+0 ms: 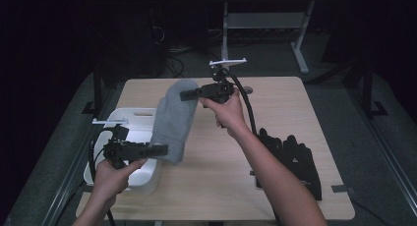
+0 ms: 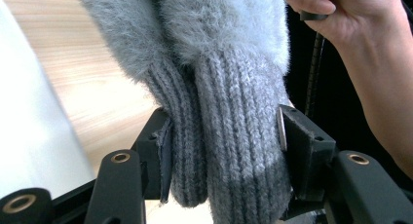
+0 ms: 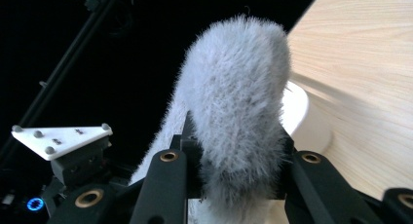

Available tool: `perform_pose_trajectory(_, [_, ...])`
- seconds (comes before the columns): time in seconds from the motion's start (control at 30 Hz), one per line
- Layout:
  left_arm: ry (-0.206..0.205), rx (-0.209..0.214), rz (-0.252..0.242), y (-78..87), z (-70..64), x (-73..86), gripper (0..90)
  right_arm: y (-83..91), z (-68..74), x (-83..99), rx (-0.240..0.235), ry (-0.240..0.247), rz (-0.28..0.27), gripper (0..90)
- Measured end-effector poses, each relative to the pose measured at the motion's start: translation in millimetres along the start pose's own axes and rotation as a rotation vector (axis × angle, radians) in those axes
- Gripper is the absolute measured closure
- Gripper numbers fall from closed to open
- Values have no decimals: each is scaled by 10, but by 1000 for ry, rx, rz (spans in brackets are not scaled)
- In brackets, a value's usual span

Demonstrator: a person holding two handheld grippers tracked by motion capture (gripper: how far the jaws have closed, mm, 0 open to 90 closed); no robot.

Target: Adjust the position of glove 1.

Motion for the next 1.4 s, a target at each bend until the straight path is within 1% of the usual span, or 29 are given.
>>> perform_pose_trajectory(0.03, [0, 0, 0, 0, 0, 0, 445, 0, 0, 0, 0, 0, 0, 695])
perform_pose_trajectory(0.07, [-4, 0, 0, 25, 12, -2, 445, -54, 21, -6, -5, 3, 0, 693])
perform_pose_trajectory(0.1, [0, -2, -8, 44, 17, -5, 445, -54, 21, -6, -5, 3, 0, 693])
perform_pose_trajectory(0.13, [5, -5, -14, 88, 26, -8, 445, -104, 49, -18, -9, 3, 0, 687])
perform_pose_trajectory(0.27, [0, -12, -20, 153, 48, -9, 445, -175, 90, -34, -12, 0, 4, 685])
perform_pose_trajectory(0.33, [2, -19, -24, 208, 72, -9, 445, -240, 115, -40, -10, 3, 18, 684])
perform_pose_trajectory(0.4, [2, -22, -23, 227, 82, -9, 445, -262, 126, -43, -9, 7, 22, 682])
perform_pose_trajectory(0.47, [3, -27, -27, 284, 109, -11, 445, -328, 164, -52, -5, 17, 31, 681])
perform_pose_trajectory(0.5, [3, -27, -27, 284, 109, -11, 445, -328, 164, -52, -5, 17, 31, 681])
perform_pose_trajectory(0.6, [8, -33, -36, 348, 143, -14, 445, -410, 210, -68, -4, 33, 41, 681])
perform_pose_trajectory(0.63, [8, -33, -36, 348, 143, -14, 445, -410, 210, -68, -4, 33, 41, 681])
perform_pose_trajectory(0.73, [18, -41, -43, 402, 171, -21, 445, -490, 255, -83, 2, 41, 50, 680])
perform_pose_trajectory(0.83, [18, -42, -48, 432, 188, -25, 445, -528, 273, -93, 1, 44, 53, 681])
perform_pose_trajectory(0.87, [17, -50, -44, 463, 203, -25, 445, -565, 287, -96, 5, 53, 65, 680])
perform_pose_trajectory(0.93, [20, -52, -45, 478, 209, -27, 445, -586, 296, -97, 7, 57, 68, 680])
perform_pose_trajectory(1.0, [16, -55, -45, 526, 239, -39, 445, -641, 322, -105, 6, 55, 73, 681])
perform_pose_trajectory(1.03, [16, -55, -45, 526, 239, -39, 445, -641, 322, -105, 6, 55, 73, 681])
perform_pose_trajectory(1.07, [23, -60, -44, 549, 253, -43, 445, -677, 333, -111, 4, 54, 77, 681])
perform_pose_trajectory(1.13, [23, -63, -43, 562, 261, -43, 445, -693, 335, -111, 7, 60, 82, 681])
perform_pose_trajectory(1.3, [27, -69, -46, 620, 304, -40, 445, -778, 359, -116, 2, 57, 84, 681])
perform_pose_trajectory(1.4, [38, -73, -51, 649, 336, -34, 444, -854, 364, -109, 2, 56, 87, 681])
Point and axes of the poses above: each handheld gripper's, and its own axes: y roughly backward along the jaws, x roughly out of its underside, z roughly to its left, the point moved 5 cm from there along -y, roughly forward along the jaws, and after that the axes turned 8 degrees about -z, right-handed, at the moved point
